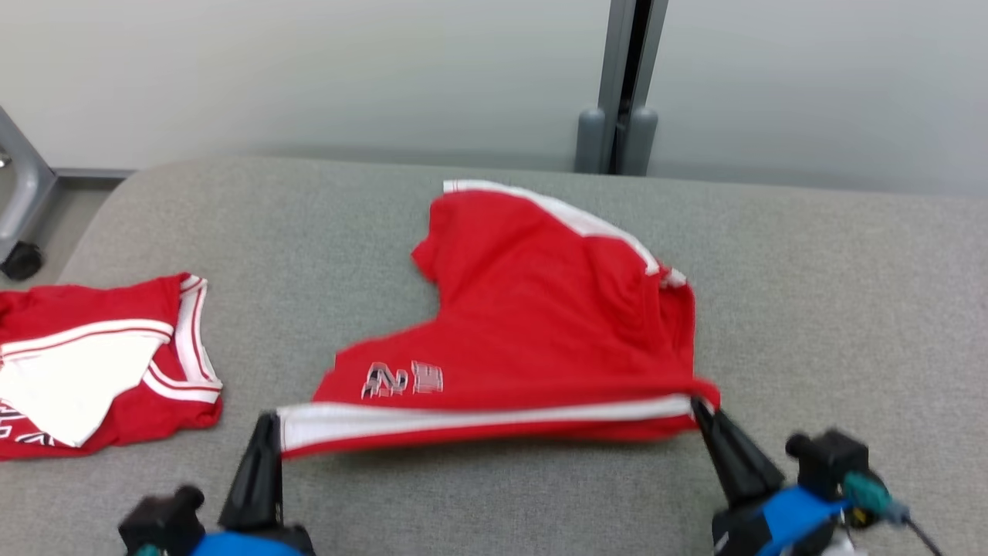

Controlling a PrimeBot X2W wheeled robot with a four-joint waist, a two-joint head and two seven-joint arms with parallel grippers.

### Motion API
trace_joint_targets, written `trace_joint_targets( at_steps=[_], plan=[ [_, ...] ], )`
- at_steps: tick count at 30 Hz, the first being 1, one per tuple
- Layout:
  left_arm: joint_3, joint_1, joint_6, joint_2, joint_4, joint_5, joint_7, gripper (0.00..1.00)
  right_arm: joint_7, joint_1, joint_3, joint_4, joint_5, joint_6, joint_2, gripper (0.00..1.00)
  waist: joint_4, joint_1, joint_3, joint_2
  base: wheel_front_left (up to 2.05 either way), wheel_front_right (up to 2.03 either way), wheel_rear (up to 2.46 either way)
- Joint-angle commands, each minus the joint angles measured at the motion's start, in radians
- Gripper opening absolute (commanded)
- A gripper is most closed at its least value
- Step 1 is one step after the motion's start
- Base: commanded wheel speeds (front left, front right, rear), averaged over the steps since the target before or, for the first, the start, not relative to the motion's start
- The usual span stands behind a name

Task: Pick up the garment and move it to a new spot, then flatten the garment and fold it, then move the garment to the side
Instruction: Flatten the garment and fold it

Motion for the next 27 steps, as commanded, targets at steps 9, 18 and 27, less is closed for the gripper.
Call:
trace_joint_targets(
  at_steps=[9,18,27],
  plan=[
    [0.031,0.241,0.002,-0.01,-0.077,0.047,-0.005,0.0,-0.004,0.296,0.068,-0.105,0.062,-0.002,-0.056,0.0,-0.016,0.0003,-0.094,0.0,0.0,0.0,0.0],
    [-0.033,0.09,0.002,0.022,-0.118,0.065,-0.005,0.0,-0.004,0.234,0.024,-0.135,0.134,-0.001,-0.013,0.0,-0.039,0.0003,-0.043,0.0,0.0,0.0,0.0],
    [-0.153,-0.332,0.002,0.086,0.031,0.019,-0.005,0.0,0.031,-0.043,0.012,-0.051,0.176,-0.001,0.069,0.0,-0.099,0.0003,0.151,0.0,0.0,0.0,0.0]
  ],
)
